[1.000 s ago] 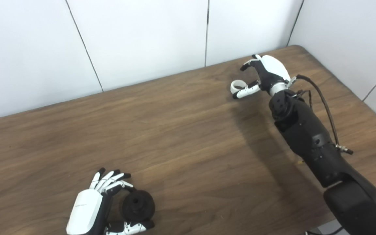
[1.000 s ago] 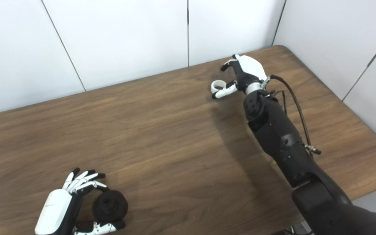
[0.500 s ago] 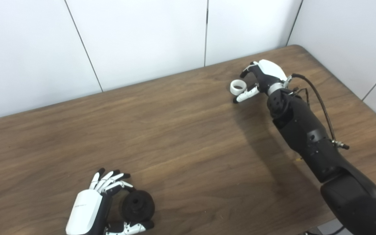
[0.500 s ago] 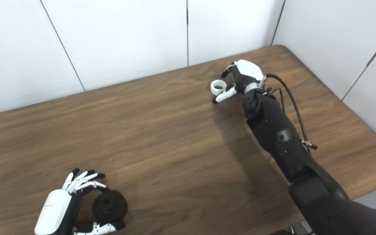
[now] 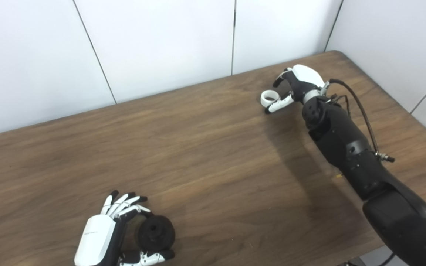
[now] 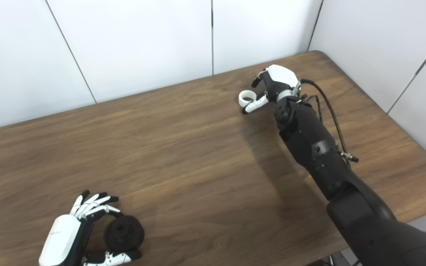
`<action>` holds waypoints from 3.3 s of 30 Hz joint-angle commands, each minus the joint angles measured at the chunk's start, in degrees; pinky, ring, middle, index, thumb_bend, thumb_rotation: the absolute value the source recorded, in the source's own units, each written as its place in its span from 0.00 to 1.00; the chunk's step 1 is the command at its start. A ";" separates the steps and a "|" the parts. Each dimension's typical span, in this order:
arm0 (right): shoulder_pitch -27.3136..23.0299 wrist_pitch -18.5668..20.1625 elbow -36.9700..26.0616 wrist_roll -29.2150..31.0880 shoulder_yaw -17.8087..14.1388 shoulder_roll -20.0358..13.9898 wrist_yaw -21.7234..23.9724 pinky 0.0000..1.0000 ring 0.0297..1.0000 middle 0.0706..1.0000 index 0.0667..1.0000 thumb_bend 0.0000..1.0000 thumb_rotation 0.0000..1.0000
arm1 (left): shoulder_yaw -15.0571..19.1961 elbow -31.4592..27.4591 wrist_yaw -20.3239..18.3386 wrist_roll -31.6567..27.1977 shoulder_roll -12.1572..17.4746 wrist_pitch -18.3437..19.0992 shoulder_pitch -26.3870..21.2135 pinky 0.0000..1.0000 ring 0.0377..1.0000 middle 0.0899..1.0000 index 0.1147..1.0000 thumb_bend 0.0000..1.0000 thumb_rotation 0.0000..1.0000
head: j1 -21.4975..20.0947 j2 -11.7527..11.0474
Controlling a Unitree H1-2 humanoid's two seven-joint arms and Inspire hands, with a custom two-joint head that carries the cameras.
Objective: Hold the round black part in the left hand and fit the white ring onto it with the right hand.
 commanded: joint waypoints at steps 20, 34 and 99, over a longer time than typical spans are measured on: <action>-3.67 0.13 -0.04 0.62 -0.34 -1.05 0.24 1.00 1.00 0.92 0.60 0.79 0.24 | -0.24 -0.31 -0.91 1.95 0.36 1.58 1.68 1.00 0.88 0.79 0.42 0.53 0.06 | 0.50 0.61; -2.51 -0.51 -0.53 2.44 -0.18 -1.60 -1.67 1.00 0.98 0.87 0.45 0.52 0.13 | -0.48 -0.60 -0.97 2.44 0.31 1.89 1.69 1.00 0.88 0.78 0.42 0.53 0.06 | 0.62 0.83; 15.70 -4.10 -55.85 1.42 13.80 4.40 26.07 1.00 0.98 0.87 0.45 0.52 0.14 | -9.07 -0.91 -2.38 13.35 -9.03 12.52 -2.21 1.00 0.90 0.79 0.42 0.52 0.06 | 27.15 7.70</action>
